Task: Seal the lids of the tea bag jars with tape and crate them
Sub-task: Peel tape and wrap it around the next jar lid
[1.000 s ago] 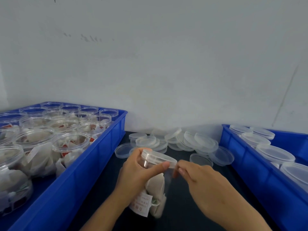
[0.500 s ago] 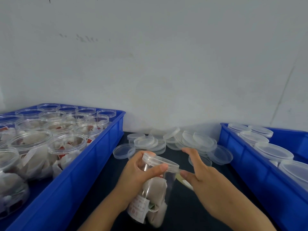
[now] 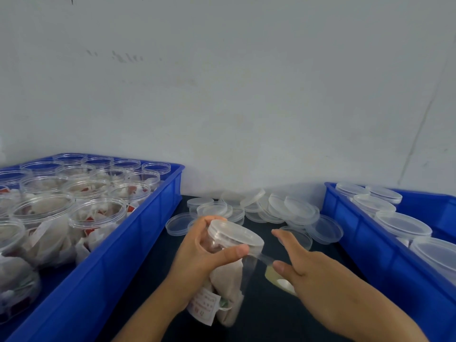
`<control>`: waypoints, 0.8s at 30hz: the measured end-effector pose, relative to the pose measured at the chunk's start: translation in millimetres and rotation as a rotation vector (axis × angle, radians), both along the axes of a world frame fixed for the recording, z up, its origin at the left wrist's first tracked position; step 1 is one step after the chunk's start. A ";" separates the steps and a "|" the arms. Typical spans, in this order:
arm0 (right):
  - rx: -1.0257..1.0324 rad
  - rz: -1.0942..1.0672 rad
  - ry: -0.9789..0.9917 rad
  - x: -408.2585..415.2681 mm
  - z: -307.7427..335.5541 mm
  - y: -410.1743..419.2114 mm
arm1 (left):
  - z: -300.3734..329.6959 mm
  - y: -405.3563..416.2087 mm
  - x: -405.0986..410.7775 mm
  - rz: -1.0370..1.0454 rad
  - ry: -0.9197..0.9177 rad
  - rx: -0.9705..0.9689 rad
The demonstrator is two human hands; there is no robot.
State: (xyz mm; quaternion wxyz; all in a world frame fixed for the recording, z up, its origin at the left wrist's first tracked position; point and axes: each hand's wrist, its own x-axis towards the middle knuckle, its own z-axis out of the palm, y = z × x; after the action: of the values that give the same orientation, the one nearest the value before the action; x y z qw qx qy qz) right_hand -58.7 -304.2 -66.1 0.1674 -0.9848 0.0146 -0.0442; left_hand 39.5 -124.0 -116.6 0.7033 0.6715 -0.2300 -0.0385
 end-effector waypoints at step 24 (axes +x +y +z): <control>0.093 0.076 -0.011 13.3 -7.8 1.8 | -5.8 -9.5 -4.3 0.112 0.020 0.006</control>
State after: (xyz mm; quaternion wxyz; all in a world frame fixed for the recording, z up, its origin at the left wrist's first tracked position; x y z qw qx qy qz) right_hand -45.4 -302.4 -73.9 0.2148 -0.9755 -0.0217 -0.0425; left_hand 35.2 -133.5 -122.4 0.7046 0.6850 -0.1851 -0.0066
